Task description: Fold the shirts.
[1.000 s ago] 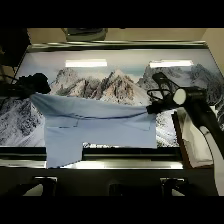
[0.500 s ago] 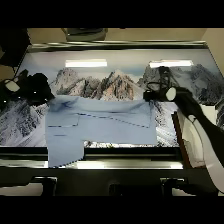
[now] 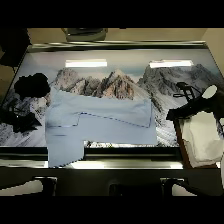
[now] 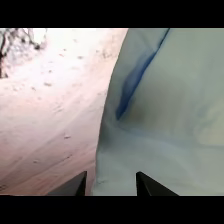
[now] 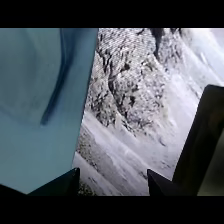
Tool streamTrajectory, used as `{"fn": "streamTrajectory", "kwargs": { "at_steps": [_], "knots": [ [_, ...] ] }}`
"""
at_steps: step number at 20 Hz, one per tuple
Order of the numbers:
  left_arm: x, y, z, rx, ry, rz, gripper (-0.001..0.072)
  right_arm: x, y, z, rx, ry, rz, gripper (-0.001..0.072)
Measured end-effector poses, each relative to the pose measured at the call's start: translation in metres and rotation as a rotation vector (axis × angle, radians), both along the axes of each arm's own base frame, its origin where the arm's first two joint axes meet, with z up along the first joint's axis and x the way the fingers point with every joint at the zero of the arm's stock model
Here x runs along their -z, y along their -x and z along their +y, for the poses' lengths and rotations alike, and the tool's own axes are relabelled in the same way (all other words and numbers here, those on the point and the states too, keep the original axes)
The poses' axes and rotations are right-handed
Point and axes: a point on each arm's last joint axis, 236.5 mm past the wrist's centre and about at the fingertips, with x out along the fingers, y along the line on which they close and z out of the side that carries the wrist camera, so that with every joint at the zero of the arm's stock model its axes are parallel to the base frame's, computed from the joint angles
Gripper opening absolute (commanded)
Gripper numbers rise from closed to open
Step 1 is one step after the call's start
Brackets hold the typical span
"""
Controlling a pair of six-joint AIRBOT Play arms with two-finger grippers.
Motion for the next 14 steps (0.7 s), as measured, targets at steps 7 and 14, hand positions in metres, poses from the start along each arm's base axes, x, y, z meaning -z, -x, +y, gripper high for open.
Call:
{"fn": "streamTrajectory", "kwargs": {
  "at_steps": [7, 14],
  "knots": [
    [0.042, 0.03, -0.016, 0.064, 0.052, 0.057, 0.0362, 0.012, 0.026, 0.009, -0.045, -0.073, 0.085, 0.0507],
    [0.052, 0.03, -0.032, 0.063, 0.114, 0.06, 0.0036, 0.053, 0.066, 0.021, -0.037, -0.117, 0.211, 0.0565]
  ]
}}
